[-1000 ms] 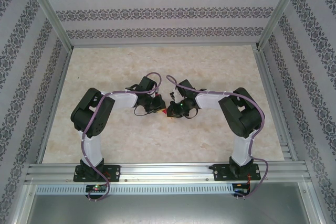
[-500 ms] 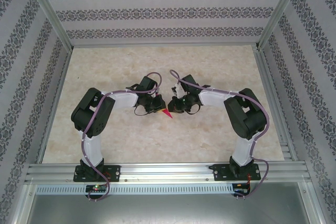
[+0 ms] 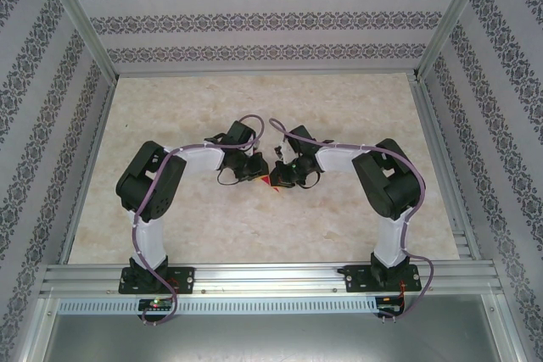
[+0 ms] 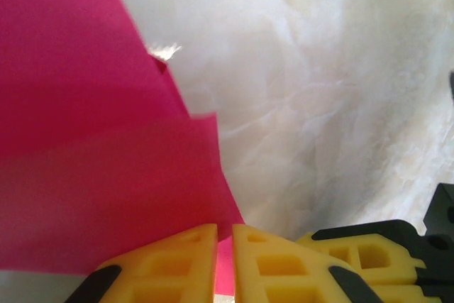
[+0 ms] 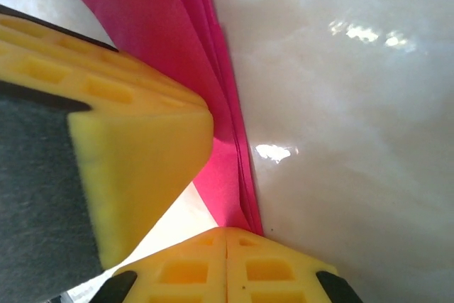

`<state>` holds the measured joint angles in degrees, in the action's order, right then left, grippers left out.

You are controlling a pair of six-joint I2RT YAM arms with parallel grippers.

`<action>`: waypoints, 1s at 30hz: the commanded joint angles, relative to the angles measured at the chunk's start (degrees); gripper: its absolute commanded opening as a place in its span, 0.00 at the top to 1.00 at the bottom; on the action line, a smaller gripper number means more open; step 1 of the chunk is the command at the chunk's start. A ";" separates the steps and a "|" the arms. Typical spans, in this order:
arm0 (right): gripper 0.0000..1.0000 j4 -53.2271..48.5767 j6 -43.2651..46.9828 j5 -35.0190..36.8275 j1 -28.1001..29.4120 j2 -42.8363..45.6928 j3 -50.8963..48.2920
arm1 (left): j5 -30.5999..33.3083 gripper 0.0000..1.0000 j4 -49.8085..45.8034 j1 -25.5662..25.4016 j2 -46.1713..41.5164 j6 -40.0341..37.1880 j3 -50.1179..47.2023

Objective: Fold a paper plane with a square sheet of paper (pick it up from the middle)
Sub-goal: Fold the wing for the fifth time at the center of the table.

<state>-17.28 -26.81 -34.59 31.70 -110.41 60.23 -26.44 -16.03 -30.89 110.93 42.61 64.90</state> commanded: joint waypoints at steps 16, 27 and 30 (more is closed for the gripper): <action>0.94 -1.86 0.37 3.48 -1.71 -2.18 -3.81 | 2.24 0.77 3.65 4.51 -4.95 -20.94 -2.73; 0.94 -1.79 0.26 3.15 -1.64 -3.06 -3.93 | 1.14 0.77 9.25 7.78 -4.37 -22.95 -5.49; 0.94 -1.86 0.30 2.96 -1.66 -3.14 -3.94 | 1.67 0.78 9.37 8.46 -3.10 -22.34 -5.37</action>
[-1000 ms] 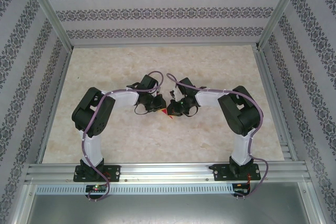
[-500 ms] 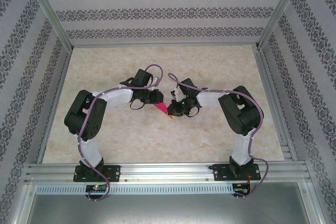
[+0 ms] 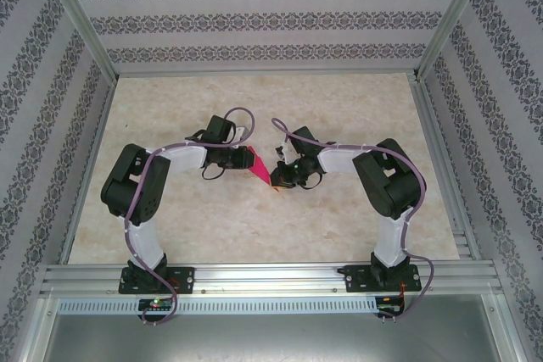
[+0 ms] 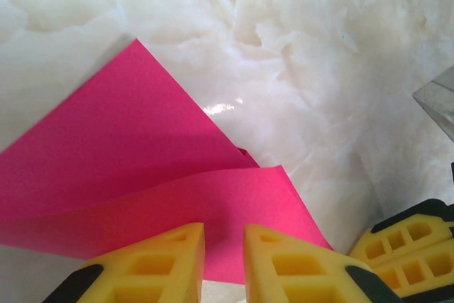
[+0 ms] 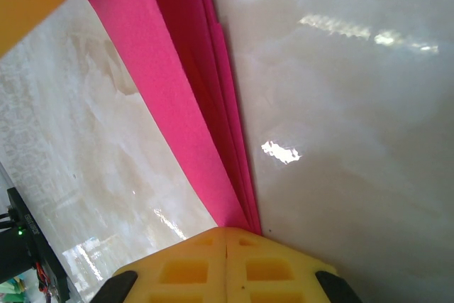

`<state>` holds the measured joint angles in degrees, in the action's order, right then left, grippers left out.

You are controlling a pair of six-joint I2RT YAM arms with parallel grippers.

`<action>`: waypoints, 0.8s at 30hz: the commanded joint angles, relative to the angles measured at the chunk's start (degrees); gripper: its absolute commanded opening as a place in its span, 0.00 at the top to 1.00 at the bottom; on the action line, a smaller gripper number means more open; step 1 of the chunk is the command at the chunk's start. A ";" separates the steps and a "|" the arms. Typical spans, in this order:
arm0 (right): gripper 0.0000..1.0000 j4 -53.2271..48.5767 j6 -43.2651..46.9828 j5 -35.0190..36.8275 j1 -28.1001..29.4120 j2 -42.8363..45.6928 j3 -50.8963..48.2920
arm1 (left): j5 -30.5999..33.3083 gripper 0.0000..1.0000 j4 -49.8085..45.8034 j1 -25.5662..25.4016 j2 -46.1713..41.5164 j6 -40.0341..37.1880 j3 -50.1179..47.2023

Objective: Fold a paper plane with a square sheet of paper (pick it up from the middle)
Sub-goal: Fold the wing for the fifth time at the center of the table.

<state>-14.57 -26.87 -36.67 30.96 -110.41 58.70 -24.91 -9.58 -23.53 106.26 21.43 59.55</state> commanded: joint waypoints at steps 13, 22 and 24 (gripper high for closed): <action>0.94 -5.03 0.77 5.07 -1.07 -3.10 -2.66 | 1.48 0.79 3.86 3.04 5.08 0.33 -0.05; 0.94 -6.11 1.50 6.06 -1.58 -3.16 -4.17 | 3.81 0.78 2.46 5.78 5.71 1.09 0.95; 0.94 -6.43 1.67 6.45 -1.78 -3.15 -4.66 | 4.06 0.78 2.39 6.74 6.04 1.63 1.20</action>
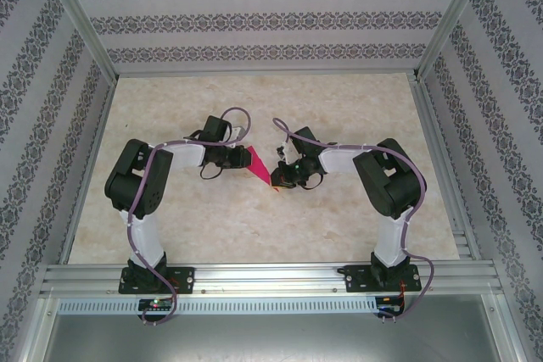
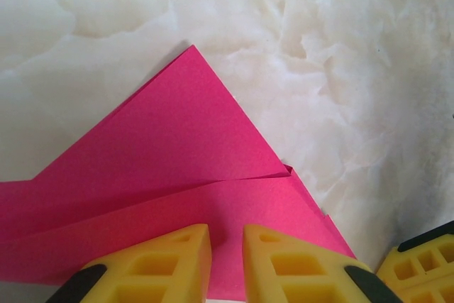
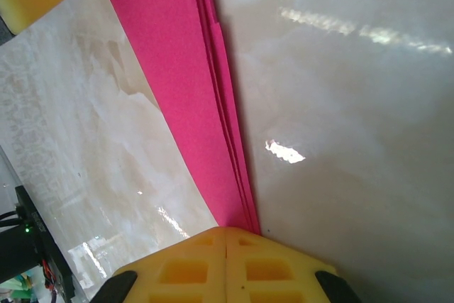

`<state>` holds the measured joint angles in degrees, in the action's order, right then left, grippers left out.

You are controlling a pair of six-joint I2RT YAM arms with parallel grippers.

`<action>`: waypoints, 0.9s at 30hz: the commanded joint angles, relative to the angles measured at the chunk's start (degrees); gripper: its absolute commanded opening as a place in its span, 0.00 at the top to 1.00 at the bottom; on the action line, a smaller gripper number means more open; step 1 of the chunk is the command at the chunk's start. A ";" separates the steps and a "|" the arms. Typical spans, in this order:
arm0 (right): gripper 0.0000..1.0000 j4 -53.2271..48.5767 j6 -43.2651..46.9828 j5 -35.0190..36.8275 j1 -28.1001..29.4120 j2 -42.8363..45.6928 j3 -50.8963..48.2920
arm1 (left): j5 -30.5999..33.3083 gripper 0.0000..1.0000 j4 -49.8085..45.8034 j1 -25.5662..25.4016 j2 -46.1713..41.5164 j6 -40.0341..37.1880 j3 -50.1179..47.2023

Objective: Fold a paper plane with a square sheet of paper (pick it up from the middle)
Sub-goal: Fold the wing for the fifth time at the center of the table.

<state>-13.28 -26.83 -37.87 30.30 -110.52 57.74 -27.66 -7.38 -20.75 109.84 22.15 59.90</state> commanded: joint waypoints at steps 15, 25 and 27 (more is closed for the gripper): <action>0.94 -7.87 1.55 8.52 -1.83 -3.48 -4.39 | 8.83 0.77 -1.47 11.52 2.85 3.92 2.56; 0.94 -7.34 0.33 7.72 -1.56 -2.85 -4.32 | 10.25 0.76 -6.15 4.52 -13.99 11.41 1.09; 0.94 -7.27 0.24 7.82 -1.56 -2.97 -4.35 | 10.56 0.76 -5.12 2.71 -15.70 13.19 -0.32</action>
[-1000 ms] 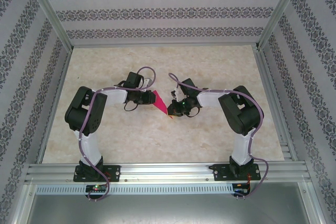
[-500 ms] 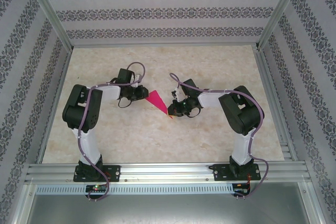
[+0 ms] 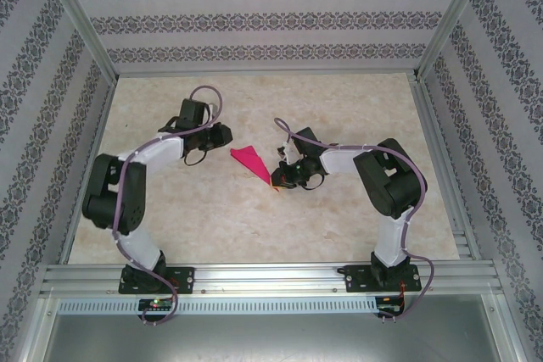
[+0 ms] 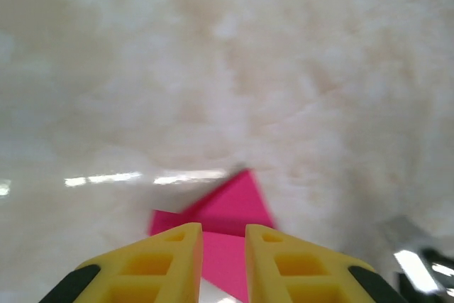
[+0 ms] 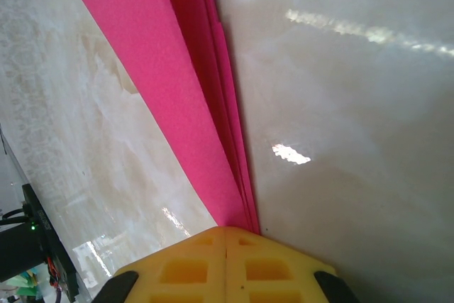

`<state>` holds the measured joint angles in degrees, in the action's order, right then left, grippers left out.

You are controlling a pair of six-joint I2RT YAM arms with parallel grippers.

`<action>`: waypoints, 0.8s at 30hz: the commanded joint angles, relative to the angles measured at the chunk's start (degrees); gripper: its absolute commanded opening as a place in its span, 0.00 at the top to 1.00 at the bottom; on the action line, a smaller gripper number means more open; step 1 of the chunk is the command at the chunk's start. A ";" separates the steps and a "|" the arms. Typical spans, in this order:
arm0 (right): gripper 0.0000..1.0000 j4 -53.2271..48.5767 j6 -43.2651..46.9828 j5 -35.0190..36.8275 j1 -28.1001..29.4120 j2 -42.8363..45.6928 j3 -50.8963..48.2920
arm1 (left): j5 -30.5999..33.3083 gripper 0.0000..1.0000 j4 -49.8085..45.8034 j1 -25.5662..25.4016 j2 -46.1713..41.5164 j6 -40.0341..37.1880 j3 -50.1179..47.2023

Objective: Fold a paper plane with a square sheet of paper (pick it up from the middle)
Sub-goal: Fold the wing for the fifth time at the center of the table.

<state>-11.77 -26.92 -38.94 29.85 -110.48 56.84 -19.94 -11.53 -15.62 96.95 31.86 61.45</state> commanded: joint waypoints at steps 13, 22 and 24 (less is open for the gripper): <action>0.99 -8.36 -0.73 9.06 -1.11 -3.43 -2.65 | -6.15 0.91 15.54 -16.34 7.41 15.89 -5.91; 1.00 -8.87 -1.03 9.95 -1.15 -3.69 -3.20 | -2.85 0.92 15.01 -18.41 12.86 15.66 -6.19; 1.00 -9.48 -0.82 10.82 -1.14 -3.93 -3.37 | -1.67 0.93 15.15 -18.19 13.20 13.79 -6.92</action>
<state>-12.12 -27.73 -38.94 29.71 -110.48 56.84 -24.03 1.65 -33.12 109.01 47.18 55.70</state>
